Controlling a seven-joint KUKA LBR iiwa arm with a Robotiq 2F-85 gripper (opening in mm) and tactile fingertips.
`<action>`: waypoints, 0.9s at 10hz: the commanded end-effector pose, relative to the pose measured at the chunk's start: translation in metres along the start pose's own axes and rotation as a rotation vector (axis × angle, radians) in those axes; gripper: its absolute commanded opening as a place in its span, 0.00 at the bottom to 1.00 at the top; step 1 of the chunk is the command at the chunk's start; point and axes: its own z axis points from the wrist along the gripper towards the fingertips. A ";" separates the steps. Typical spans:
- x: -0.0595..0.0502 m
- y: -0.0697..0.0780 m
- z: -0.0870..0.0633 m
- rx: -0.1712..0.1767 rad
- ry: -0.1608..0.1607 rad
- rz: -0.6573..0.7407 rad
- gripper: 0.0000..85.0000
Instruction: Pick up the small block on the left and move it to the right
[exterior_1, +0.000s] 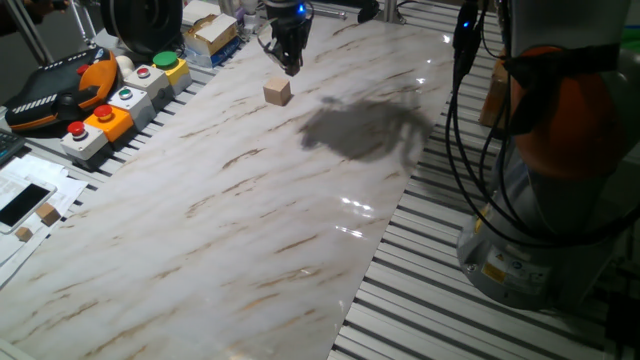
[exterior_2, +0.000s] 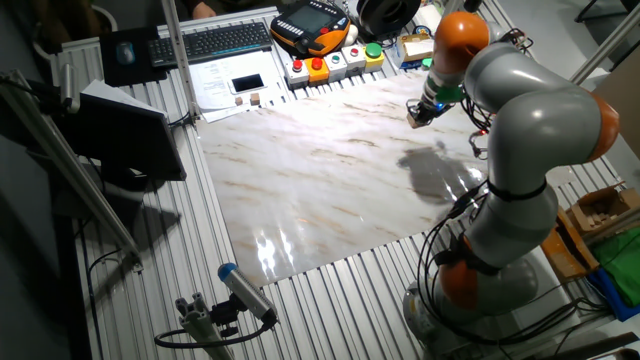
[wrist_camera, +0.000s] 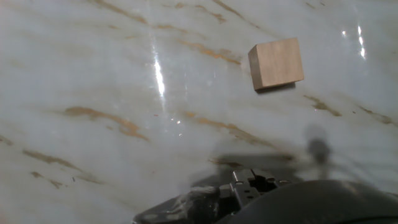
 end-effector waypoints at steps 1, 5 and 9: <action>0.000 0.000 0.000 0.014 -0.010 -0.002 0.01; 0.000 0.000 0.000 0.027 -0.039 -0.014 0.01; -0.016 -0.027 0.017 -0.011 -0.037 -0.061 0.01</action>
